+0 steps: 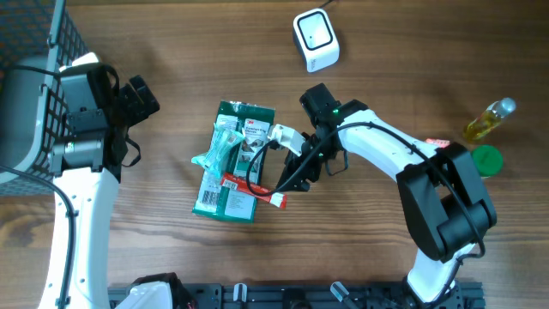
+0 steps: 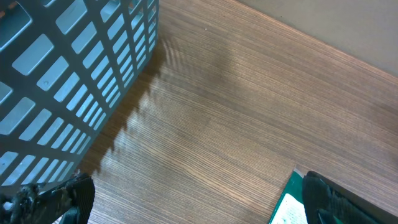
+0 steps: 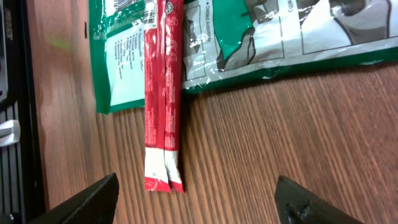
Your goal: Scan the item barcode
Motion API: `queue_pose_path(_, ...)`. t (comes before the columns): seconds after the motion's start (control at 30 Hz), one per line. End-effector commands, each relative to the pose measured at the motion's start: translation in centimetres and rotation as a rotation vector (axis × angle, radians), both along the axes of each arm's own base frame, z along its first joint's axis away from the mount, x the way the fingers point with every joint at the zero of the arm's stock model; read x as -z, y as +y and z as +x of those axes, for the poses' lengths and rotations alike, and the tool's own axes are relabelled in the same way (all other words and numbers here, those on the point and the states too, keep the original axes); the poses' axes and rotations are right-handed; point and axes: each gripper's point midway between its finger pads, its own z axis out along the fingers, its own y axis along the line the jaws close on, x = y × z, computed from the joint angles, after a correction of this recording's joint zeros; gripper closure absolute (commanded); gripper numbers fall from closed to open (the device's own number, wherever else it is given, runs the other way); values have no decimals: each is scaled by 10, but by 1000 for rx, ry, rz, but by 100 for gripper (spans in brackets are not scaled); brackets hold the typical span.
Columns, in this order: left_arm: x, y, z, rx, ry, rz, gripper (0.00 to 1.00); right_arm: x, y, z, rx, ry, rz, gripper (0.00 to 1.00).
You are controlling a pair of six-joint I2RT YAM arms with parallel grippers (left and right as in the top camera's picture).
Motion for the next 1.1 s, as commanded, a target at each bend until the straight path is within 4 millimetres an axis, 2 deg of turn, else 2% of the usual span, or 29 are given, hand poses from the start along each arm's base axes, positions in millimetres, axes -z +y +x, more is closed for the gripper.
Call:
queue_pose_path(0.0, -4, 4, 1, -7, -6, 14, 0, -14, 9, 3, -7, -16, 53, 20)
queue_pose_path(0.6, -4, 4, 1, -7, -6, 14, 0, -18, 17, -4, -42, 0, 102, 24)
queue_pose_path(0.8, -4, 4, 1, -7, -6, 14, 0, 5, 27, -22, -87, 56, 71, 28)
queue_pose_path(0.9, -4, 4, 1, -7, -7, 14, 0, 22, 30, -33, -109, 100, 43, 36)
queue_pose_path(1.07, -4, 4, 1, -7, -6, 14, 0, 24, 24, -43, -102, 161, 9, 38)
